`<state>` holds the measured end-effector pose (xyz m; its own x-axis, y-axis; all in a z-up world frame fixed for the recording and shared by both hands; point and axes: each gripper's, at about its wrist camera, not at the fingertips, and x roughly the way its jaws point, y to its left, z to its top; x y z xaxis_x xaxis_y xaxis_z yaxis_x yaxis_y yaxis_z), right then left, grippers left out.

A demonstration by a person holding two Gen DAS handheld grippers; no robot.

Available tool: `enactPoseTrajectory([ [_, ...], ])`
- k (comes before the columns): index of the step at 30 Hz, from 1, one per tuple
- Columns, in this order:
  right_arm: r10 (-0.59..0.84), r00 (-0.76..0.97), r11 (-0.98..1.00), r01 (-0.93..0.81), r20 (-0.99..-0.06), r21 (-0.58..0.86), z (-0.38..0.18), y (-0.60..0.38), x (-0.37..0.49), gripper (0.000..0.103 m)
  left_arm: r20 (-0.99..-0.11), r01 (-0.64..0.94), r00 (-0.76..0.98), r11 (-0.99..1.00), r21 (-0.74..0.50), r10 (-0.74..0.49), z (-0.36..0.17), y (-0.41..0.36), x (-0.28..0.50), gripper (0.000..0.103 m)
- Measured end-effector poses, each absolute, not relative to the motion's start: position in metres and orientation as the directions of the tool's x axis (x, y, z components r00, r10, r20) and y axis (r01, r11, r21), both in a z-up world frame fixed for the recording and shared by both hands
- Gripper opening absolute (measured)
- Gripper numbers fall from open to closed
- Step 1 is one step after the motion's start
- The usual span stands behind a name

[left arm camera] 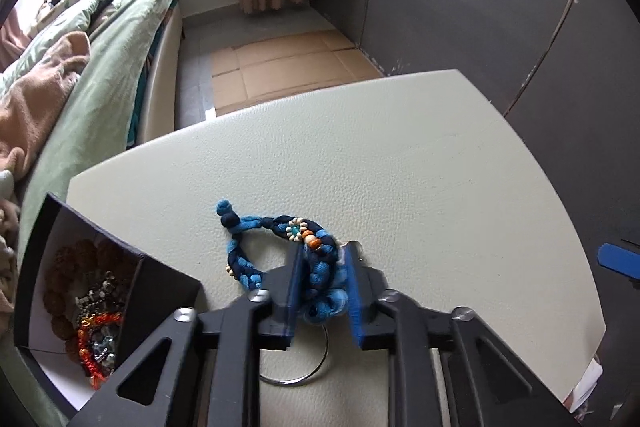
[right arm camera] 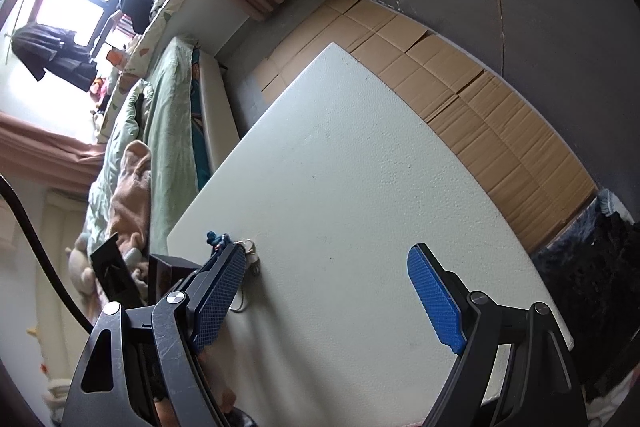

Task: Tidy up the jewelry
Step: 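Close the left tool on the blue braided bracelet, then carry the blue braided bracelet into the black box and open the left tool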

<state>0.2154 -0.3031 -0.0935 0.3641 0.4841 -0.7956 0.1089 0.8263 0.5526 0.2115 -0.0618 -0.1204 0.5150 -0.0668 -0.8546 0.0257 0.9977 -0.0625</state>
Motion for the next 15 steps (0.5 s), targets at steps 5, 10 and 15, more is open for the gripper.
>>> enactPoseTrajectory([
  [5, 0.466, 0.367, 0.846, 0.082, -0.805, 0.527, -0.091, -0.298, 0.213, 0.085, -0.827, 0.039, 0.554, 0.996, -0.086, -0.093, -0.102, -0.060, 0.200, 0.014],
  [10, 0.476, 0.364, 0.849, 0.047, -0.801, 0.526, -0.091, -0.290, 0.211, 0.085, -0.798, 0.038, 0.590, 0.992, -0.120, -0.120, -0.084, -0.055, 0.188, 0.014],
  [15, 0.508, 0.342, 0.839, 0.011, -0.791, 0.544, -0.096, -0.277, 0.211, 0.084, -0.769, 0.027, 0.621, 0.985, -0.171, -0.151, -0.066, -0.042, 0.179, 0.014],
])
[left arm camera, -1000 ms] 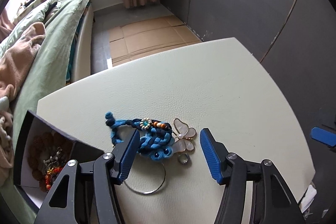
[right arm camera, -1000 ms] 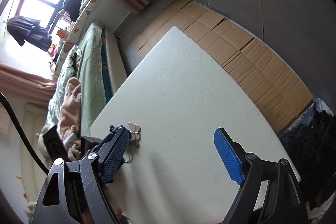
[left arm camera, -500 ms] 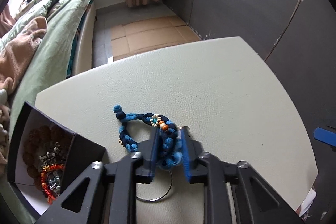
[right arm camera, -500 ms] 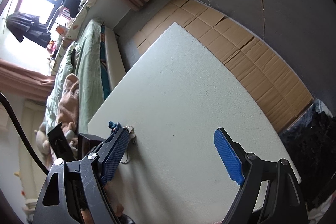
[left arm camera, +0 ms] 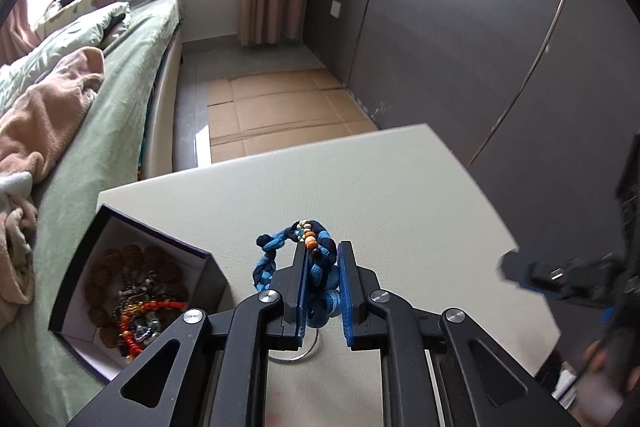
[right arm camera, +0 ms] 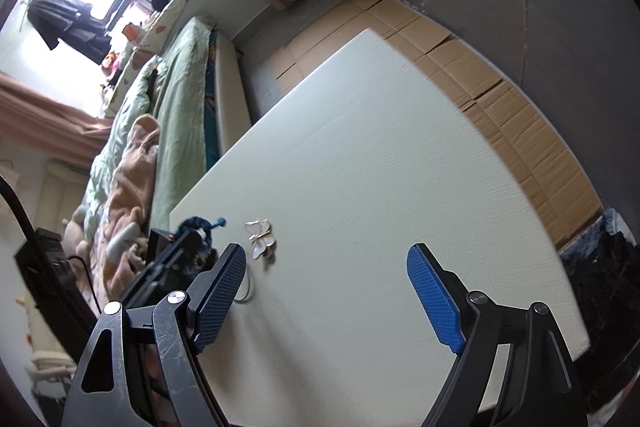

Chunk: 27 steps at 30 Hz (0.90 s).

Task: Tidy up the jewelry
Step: 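Carry the blue braided bracelet into the black box and open the left tool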

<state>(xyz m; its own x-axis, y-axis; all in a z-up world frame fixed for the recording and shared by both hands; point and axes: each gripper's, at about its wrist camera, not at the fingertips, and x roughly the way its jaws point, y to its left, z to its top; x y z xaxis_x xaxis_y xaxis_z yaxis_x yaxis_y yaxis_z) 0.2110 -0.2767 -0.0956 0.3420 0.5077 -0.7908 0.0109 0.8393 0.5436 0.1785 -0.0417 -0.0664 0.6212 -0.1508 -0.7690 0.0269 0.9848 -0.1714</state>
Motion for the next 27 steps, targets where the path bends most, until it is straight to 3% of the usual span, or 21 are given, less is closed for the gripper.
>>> enactPoseTrajectory([
  [19, 0.496, 0.298, 0.868, -0.182, -0.816, 0.461, -0.107, -0.195, 0.217, 0.060, -0.686, -0.050, 0.706, 0.954, -0.295, -0.175, -0.026, 0.024, 0.147, 0.014],
  [27, 0.468, 0.290, 0.882, -0.213, -0.835, 0.420, -0.119, -0.167, 0.228, 0.057, -0.683, -0.117, 0.711, 0.930, -0.349, -0.167, -0.025, 0.064, 0.143, 0.014],
])
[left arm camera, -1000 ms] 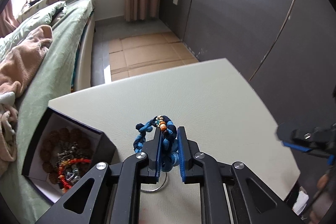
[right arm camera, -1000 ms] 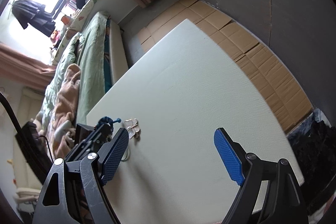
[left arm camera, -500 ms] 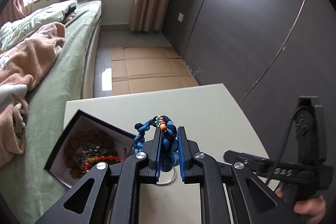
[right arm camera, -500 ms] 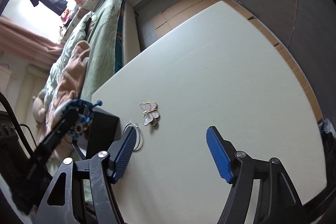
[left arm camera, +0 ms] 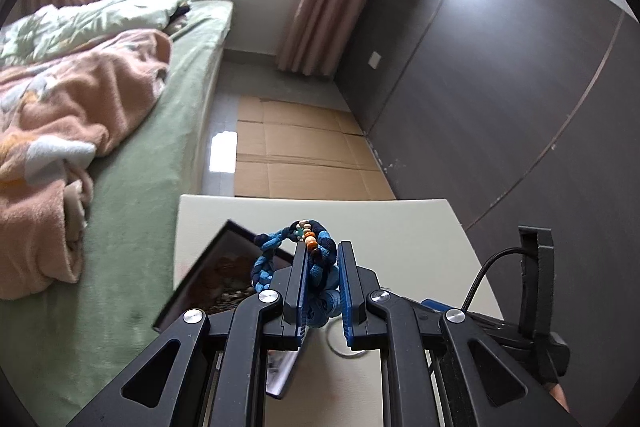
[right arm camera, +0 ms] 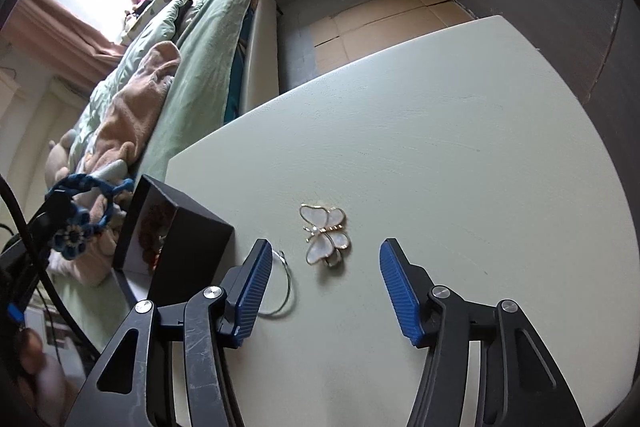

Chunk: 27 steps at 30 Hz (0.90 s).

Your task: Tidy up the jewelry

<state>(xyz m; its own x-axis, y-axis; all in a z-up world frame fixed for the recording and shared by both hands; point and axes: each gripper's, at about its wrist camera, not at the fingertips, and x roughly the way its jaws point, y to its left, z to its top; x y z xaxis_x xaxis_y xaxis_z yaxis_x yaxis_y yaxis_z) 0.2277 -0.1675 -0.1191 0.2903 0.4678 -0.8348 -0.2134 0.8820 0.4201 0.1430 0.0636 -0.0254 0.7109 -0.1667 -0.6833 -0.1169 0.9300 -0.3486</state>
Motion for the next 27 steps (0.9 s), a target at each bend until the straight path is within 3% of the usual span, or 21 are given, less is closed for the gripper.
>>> enactPoseTrajectory([
  [8, 0.388, 0.313, 0.913, -0.259, -0.867, 0.316, -0.125, -0.146, 0.230, 0.054, -0.713, -0.157, 0.681, 0.918, -0.364, -0.166, -0.038, 0.082, 0.147, 0.014],
  [13, 0.335, 0.317, 0.926, -0.282, -0.887, 0.249, -0.131, -0.135, 0.230, 0.036, -0.746, -0.182, 0.643, 0.912, -0.367, -0.171, -0.047, 0.084, 0.152, 0.016],
  [16, 0.301, 0.336, 0.934, -0.291, -0.892, 0.206, -0.130, -0.131, 0.228, 0.027, -0.779, -0.209, 0.604, 0.909, -0.361, -0.171, -0.053, 0.086, 0.156, 0.023],
  [17, 0.309, 0.332, 0.932, -0.291, -0.891, 0.215, -0.130, -0.133, 0.227, 0.028, -0.782, -0.214, 0.597, 0.903, -0.373, -0.182, -0.055, 0.087, 0.157, 0.032],
  [18, 0.313, 0.332, 0.931, -0.290, -0.890, 0.220, -0.130, -0.134, 0.227, 0.027, -0.781, -0.217, 0.596, 0.899, -0.380, -0.187, -0.056, 0.088, 0.156, 0.047],
  [20, 0.328, 0.331, 0.927, -0.293, -0.885, 0.234, -0.129, -0.136, 0.226, 0.020, -0.772, -0.228, 0.608, 0.892, -0.390, -0.182, -0.055, 0.089, 0.152, 0.064],
  [22, 0.348, 0.330, 0.921, -0.298, -0.878, 0.253, -0.125, -0.140, 0.223, 0.012, -0.764, -0.231, 0.621, 0.892, -0.389, -0.173, -0.052, 0.090, 0.149, 0.067],
  [27, 0.371, 0.334, 0.915, -0.290, -0.867, 0.280, -0.120, -0.143, 0.221, 0.008, -0.770, -0.249, 0.616, 0.885, -0.393, -0.168, -0.054, 0.092, 0.143, 0.067],
])
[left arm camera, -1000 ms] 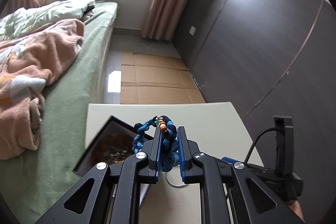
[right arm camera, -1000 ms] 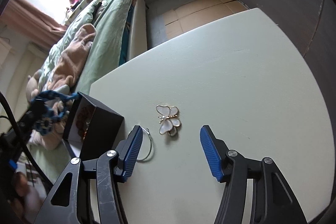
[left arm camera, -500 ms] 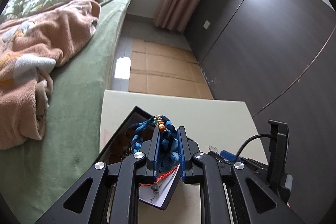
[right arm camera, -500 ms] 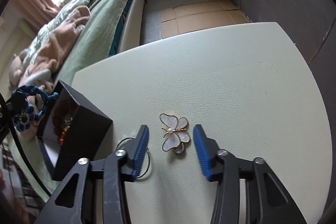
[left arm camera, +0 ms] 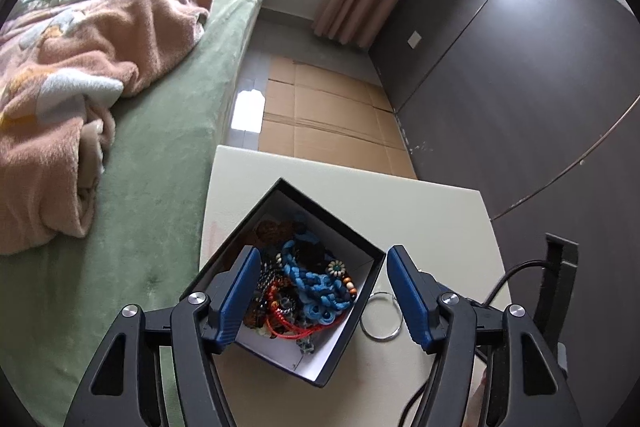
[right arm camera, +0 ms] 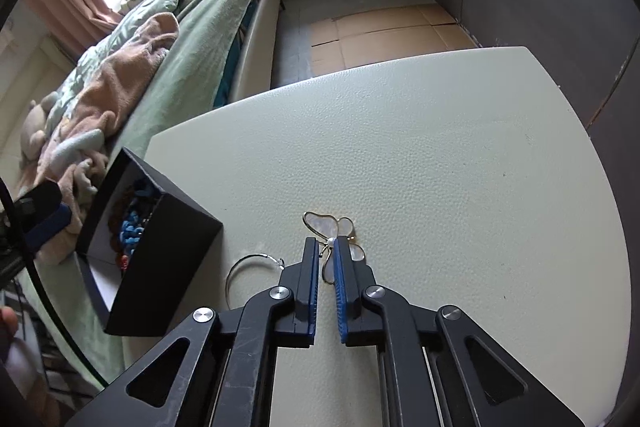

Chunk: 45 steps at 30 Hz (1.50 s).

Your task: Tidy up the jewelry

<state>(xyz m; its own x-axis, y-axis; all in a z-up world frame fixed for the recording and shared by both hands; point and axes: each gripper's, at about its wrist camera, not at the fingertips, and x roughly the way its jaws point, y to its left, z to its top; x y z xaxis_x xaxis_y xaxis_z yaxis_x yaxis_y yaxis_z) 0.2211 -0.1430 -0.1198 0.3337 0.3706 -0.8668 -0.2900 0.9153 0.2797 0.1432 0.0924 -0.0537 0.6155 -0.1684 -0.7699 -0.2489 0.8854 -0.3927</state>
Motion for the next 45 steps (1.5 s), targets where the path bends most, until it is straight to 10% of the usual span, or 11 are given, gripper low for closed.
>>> enactPoseTrajectory([
  [13, 0.382, 0.356, 0.916, -0.266, -0.853, 0.299, -0.105, -0.151, 0.220, 0.006, -0.766, -0.246, 0.622, 0.889, -0.386, -0.161, -0.051, 0.095, 0.133, 0.067],
  [17, 0.357, 0.331, 0.919, -0.291, -0.874, 0.266, -0.113, -0.141, 0.223, 0.051, -0.764, -0.242, 0.624, 0.890, -0.387, -0.162, -0.050, 0.095, 0.134, 0.067],
  [33, 0.182, 0.390, 0.922, -0.386, -0.902, 0.019, -0.130, -0.106, 0.215, 0.032, -0.757, -0.257, 0.630, 0.872, -0.417, -0.176, -0.049, 0.104, 0.136, 0.067],
  [45, 0.407, 0.322, 0.892, -0.342, -0.855, 0.296, -0.112, -0.134, 0.211, 0.030, -0.751, -0.273, 0.639, 0.864, -0.423, -0.166, -0.045, 0.114, 0.124, 0.067],
])
